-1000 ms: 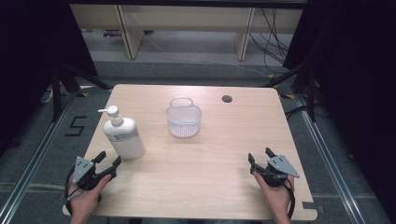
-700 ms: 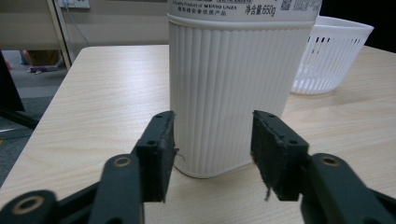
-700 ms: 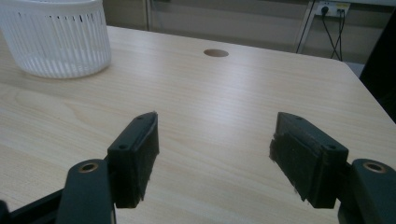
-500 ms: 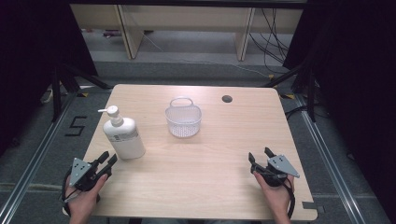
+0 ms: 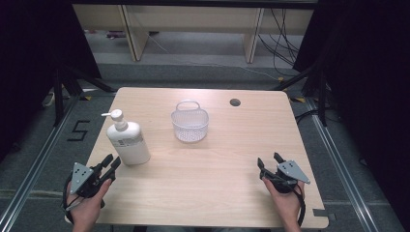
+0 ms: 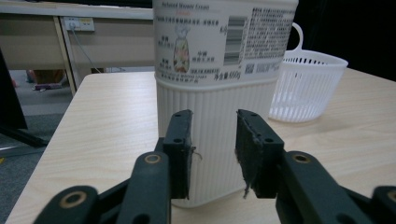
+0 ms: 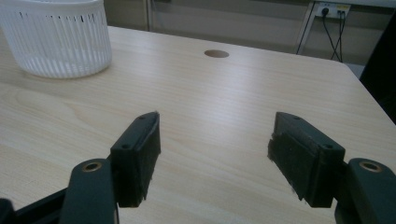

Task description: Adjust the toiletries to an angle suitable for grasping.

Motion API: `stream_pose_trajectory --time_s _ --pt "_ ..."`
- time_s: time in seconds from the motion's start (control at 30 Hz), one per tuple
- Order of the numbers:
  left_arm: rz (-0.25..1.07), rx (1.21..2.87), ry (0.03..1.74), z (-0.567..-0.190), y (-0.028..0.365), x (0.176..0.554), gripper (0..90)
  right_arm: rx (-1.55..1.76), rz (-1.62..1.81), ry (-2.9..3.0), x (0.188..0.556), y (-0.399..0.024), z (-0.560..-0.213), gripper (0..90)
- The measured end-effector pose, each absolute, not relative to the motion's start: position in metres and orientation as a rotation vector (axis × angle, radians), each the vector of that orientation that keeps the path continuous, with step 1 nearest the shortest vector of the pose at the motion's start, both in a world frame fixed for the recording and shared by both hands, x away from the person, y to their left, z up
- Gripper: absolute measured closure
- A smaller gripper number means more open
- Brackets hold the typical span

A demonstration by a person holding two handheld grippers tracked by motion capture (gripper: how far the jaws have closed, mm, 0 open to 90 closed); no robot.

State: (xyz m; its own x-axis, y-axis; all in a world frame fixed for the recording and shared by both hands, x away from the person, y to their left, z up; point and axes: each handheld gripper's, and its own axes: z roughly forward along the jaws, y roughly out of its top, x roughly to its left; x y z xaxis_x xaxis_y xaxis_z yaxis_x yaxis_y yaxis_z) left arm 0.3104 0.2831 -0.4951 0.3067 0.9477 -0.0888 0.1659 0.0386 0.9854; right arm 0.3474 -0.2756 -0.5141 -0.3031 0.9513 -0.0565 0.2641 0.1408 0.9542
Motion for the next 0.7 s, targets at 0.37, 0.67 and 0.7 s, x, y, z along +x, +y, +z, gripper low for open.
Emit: stream_pose_trajectory --time_s 0.37,0.67,0.7 --pt "0.874 1.373 1.086 -0.472 0.280 0.315 42.4 1.185 1.200 1.692 0.348 -0.276 -0.514 33.5" --pt "0.890 1.366 1.042 -0.446 0.275 0.321 35.3 1.214 1.206 1.690 0.346 -0.275 -0.514 33.4" --pt "0.890 1.365 1.039 -0.444 0.274 0.322 35.1 1.219 1.210 1.689 0.346 -0.275 -0.514 33.4"
